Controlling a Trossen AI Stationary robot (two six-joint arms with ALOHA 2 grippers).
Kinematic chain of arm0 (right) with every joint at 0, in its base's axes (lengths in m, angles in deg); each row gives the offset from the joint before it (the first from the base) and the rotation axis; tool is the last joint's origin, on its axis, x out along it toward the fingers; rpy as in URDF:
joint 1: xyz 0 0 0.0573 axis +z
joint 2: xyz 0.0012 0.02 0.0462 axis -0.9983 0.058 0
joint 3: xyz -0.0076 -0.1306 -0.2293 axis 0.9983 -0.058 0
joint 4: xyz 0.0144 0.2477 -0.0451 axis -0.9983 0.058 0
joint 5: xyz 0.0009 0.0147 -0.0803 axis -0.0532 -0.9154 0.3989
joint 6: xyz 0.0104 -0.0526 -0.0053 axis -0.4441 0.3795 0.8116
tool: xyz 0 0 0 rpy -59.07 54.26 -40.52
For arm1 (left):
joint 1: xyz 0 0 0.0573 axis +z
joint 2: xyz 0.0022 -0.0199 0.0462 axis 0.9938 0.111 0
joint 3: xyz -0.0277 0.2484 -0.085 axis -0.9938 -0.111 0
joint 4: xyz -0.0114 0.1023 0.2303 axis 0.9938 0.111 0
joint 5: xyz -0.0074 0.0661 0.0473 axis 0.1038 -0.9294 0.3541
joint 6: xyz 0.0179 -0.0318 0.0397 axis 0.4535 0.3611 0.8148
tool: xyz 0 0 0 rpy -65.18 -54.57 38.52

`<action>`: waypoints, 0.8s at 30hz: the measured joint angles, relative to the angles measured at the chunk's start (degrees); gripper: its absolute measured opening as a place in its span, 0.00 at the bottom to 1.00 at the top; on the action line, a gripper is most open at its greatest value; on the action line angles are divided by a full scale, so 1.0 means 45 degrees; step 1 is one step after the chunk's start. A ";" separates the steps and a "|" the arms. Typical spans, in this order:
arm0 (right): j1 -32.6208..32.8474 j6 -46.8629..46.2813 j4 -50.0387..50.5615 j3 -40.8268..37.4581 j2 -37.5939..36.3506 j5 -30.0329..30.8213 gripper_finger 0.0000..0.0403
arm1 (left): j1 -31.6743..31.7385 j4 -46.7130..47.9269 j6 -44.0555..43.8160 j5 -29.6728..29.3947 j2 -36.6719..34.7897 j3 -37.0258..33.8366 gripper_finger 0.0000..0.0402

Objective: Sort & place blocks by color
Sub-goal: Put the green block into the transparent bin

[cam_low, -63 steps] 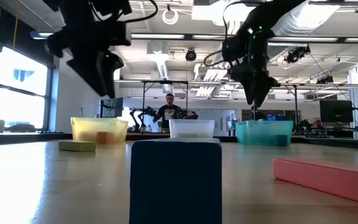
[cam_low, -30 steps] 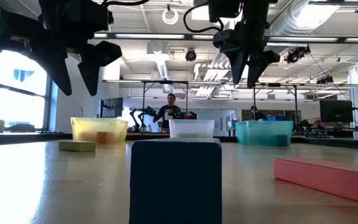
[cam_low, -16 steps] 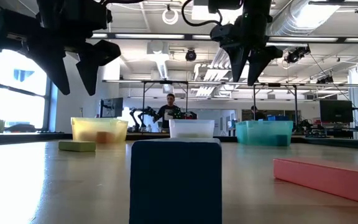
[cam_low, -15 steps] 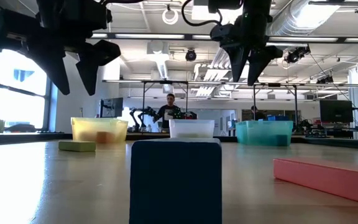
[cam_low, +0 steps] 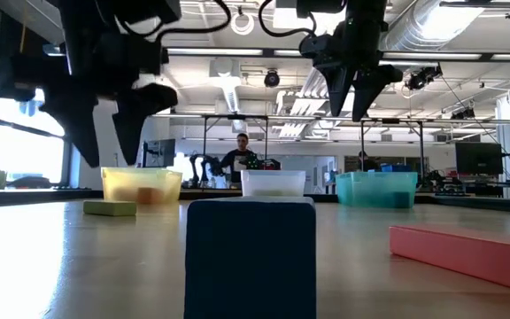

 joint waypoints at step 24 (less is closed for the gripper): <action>0.0000 0.0087 0.0000 0.0000 0.0005 0.0012 0.55 | 0.0951 -0.0422 0.0229 -0.0247 0.2781 0.0024 0.34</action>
